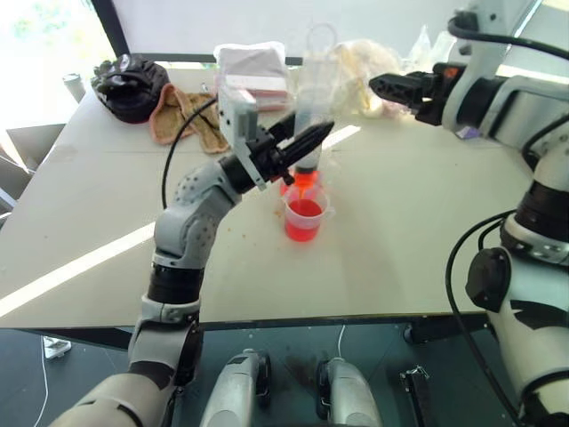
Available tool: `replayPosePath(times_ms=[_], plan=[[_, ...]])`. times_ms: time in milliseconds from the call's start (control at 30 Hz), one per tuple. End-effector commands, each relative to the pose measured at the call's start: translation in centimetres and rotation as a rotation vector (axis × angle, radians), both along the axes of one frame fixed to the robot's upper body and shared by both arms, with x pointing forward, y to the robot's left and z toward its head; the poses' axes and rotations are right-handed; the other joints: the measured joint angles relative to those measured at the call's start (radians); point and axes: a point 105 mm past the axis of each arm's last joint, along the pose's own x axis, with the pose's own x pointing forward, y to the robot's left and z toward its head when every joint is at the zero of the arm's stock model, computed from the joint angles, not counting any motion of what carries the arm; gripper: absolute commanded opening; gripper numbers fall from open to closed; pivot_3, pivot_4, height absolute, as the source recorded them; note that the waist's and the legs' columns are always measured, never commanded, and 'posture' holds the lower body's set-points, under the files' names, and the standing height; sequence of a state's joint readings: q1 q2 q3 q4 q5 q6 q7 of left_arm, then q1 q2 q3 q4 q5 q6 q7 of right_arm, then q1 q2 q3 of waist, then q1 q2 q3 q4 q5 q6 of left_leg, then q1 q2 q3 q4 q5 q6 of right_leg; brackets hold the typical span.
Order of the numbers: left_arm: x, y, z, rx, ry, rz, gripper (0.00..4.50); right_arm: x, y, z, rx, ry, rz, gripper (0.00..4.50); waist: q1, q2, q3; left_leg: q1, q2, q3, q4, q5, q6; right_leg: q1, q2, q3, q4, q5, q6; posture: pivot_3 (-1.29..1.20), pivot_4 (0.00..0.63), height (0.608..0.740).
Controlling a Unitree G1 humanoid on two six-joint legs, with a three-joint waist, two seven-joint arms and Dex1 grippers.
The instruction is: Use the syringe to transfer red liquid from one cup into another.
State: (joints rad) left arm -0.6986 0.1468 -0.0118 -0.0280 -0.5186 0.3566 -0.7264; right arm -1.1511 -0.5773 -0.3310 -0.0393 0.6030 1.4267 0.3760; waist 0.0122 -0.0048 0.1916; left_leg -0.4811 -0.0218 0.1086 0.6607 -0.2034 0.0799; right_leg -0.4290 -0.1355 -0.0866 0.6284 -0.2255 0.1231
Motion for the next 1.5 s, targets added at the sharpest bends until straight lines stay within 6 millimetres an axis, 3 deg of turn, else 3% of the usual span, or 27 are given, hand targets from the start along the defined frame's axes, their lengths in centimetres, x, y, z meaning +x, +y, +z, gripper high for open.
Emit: replayPosePath(times_ms=[33,133,233,600,1100,1200,1333,1367,1500], plan=[[-0.6,-0.9,0.4,0.004,-0.061,-0.024,1.43,-3.0,1.3,2.5,0.043,-0.069,0.168,3.12,0.0,0.0,0.0,0.0,0.0,0.0,0.0,0.0,0.0,0.0,0.0,0.0,0.0,0.0,0.0,0.0,0.15,0.74],[-0.5,-1.2,-0.1,0.009,-0.061,-0.025,1.43,-4.9,1.9,3.3,0.07,-0.083,0.277,3.12,0.0,0.0,0.0,0.0,0.0,0.0,0.0,0.0,0.0,0.0,-0.001,0.0,-0.001,0.0,0.0,0.0,0.15,0.74],[-0.5,-1.3,-0.3,0.012,-0.062,-0.026,1.43,-5.5,2.3,3.6,0.075,-0.094,0.313,3.12,-0.001,0.0,0.0,0.0,0.0,0.0,0.0,0.0,0.0,0.0,-0.001,0.0,-0.001,0.0,0.0,0.0,0.15,0.74],[-0.3,-1.4,-0.9,0.034,-0.064,-0.02,1.43,-5.5,4.5,3.0,0.091,-0.085,0.366,3.12,-0.001,0.0,0.0,0.0,0.0,0.0,-0.001,-0.001,0.0,-0.001,-0.002,0.001,-0.001,0.0,0.0,0.0,0.15,0.74],[-0.2,-1.3,-0.7,0.036,-0.073,-0.009,1.43,-4.9,5.5,0.7,0.069,-0.042,0.335,3.12,-0.001,0.0,0.0,0.0,0.0,0.0,-0.001,-0.001,0.0,-0.001,-0.001,0.001,-0.001,0.0,0.0,0.0,0.15,0.74],[-0.1,-1.3,-0.7,0.038,-0.071,-0.007,1.43,-4.8,5.8,0.5,0.068,-0.043,0.332,2.32,-0.001,0.0,0.0,0.0,0.0,0.0,-0.001,-0.001,0.0,-0.001,-0.001,0.0,-0.001,0.0,0.0,0.0,0.15,0.74],[-0.1,-1.3,-0.8,0.039,-0.07,-0.008,1.43,-4.8,6.2,0.7,0.073,-0.054,0.337,0.3,-0.002,0.0,0.0,0.0,0.0,0.0,-0.001,-0.001,0.0,-0.001,-0.001,0.0,-0.001,0.0,0.0,0.0,0.15,0.74],[-0.1,-1.3,-0.8,0.039,-0.07,-0.009,1.43,-4.8,6.3,0.8,0.074,-0.056,0.338,0.04,-0.001,0.0,0.0,0.0,0.0,0.0,-0.001,-0.001,0.0,-0.001,-0.001,0.0,-0.001,0.0,0.0,0.0,0.15,0.74],[-0.1,-1.4,-0.8,0.04,-0.07,-0.012,1.43,-4.8,6.4,0.8,0.074,-0.052,0.345,0.04,-0.001,0.0,0.0,0.0,0.0,0.0,-0.001,-0.001,0.0,-0.001,-0.001,0.0,-0.001,0.0,0.0,0.0,0.15,0.74]])
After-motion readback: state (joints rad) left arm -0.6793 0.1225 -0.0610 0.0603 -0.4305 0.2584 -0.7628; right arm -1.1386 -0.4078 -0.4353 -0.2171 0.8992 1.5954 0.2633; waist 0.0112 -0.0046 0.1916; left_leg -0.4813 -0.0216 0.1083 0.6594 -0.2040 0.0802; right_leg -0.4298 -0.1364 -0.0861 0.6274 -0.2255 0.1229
